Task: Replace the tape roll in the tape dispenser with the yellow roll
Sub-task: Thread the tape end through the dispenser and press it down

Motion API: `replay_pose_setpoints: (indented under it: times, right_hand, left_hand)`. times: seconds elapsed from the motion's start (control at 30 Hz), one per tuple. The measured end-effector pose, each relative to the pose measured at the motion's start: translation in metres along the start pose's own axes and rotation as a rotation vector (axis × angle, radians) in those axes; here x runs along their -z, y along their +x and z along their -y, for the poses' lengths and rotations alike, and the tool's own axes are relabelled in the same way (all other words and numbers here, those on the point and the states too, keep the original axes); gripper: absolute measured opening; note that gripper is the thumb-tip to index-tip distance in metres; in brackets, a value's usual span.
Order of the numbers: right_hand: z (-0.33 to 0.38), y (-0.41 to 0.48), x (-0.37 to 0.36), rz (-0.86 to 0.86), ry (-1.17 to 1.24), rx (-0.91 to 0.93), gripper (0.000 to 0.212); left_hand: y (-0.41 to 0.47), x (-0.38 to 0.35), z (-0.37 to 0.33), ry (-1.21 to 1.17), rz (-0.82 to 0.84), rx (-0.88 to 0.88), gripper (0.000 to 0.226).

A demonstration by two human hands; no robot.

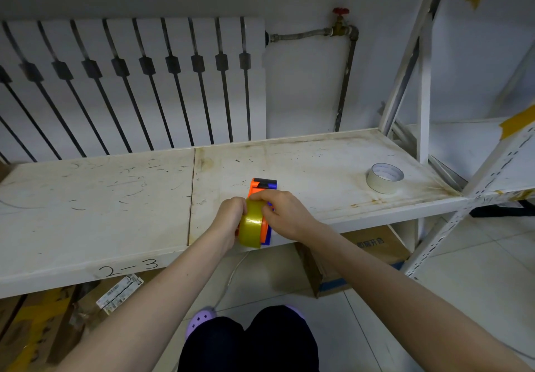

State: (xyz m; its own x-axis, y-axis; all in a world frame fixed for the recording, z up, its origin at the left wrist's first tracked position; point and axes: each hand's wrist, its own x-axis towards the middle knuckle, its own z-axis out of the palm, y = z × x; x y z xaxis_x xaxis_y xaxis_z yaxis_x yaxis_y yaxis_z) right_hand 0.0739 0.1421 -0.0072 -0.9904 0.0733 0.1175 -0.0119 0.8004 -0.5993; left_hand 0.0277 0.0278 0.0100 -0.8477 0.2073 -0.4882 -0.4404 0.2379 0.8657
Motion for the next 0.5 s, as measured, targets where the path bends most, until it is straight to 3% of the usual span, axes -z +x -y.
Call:
replay_pose_setpoints:
  times: [0.5]
  right_hand:
    - [0.0027, -0.0055, 0.0023, 0.017, 0.008, 0.001, 0.034]
  left_hand:
    - [-0.0008, 0.0017, 0.0027, 0.023, 0.008, -0.012, 0.017]
